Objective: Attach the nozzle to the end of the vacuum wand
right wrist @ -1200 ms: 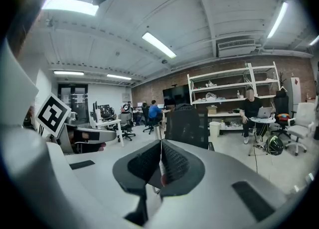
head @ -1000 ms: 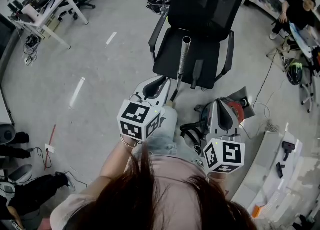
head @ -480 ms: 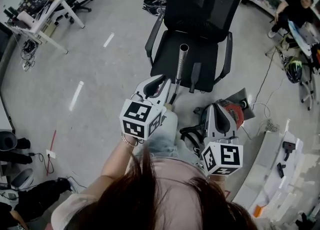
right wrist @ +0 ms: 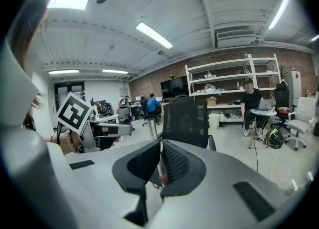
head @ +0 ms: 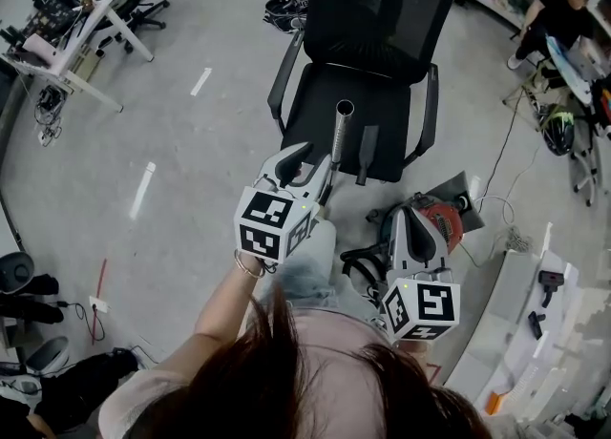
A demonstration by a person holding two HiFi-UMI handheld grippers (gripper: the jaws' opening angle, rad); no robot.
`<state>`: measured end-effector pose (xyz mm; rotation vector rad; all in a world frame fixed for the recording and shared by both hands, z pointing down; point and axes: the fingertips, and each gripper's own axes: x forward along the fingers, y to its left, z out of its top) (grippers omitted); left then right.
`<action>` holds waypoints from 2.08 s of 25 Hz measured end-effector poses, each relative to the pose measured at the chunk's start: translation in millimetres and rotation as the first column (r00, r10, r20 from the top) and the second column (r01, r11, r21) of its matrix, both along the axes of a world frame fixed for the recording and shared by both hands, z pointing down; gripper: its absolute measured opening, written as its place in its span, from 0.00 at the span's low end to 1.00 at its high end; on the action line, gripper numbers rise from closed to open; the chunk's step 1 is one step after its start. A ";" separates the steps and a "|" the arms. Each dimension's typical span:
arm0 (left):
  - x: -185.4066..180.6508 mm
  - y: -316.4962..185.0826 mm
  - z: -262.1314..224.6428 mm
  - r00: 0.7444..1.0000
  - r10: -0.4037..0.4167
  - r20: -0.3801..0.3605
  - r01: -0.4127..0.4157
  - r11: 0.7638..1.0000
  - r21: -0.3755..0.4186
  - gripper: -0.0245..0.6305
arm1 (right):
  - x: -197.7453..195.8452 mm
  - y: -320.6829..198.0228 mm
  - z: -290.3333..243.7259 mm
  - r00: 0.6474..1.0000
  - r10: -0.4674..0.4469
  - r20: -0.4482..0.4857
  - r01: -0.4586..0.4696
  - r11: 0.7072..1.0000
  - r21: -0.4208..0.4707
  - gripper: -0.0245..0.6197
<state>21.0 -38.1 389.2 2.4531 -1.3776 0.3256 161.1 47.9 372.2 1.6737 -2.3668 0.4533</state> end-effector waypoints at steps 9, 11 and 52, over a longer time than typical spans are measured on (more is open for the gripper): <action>13.0 -33.6 11.6 1.000 0.018 0.009 -0.018 1.000 -0.001 0.23 | 11.9 -9.3 13.9 0.999 0.034 -0.007 -0.034 0.998 -0.043 0.08; 13.8 -40.0 14.3 1.000 0.021 0.014 -0.021 1.000 -0.002 0.24 | 12.9 -10.7 17.6 0.999 0.041 -0.009 -0.041 0.998 -0.053 0.08; 40.6 -118.3 88.8 0.977 0.089 0.194 -0.092 0.996 0.007 0.27 | 56.4 9.2 50.7 0.987 0.160 -0.027 -0.163 0.974 -0.157 0.08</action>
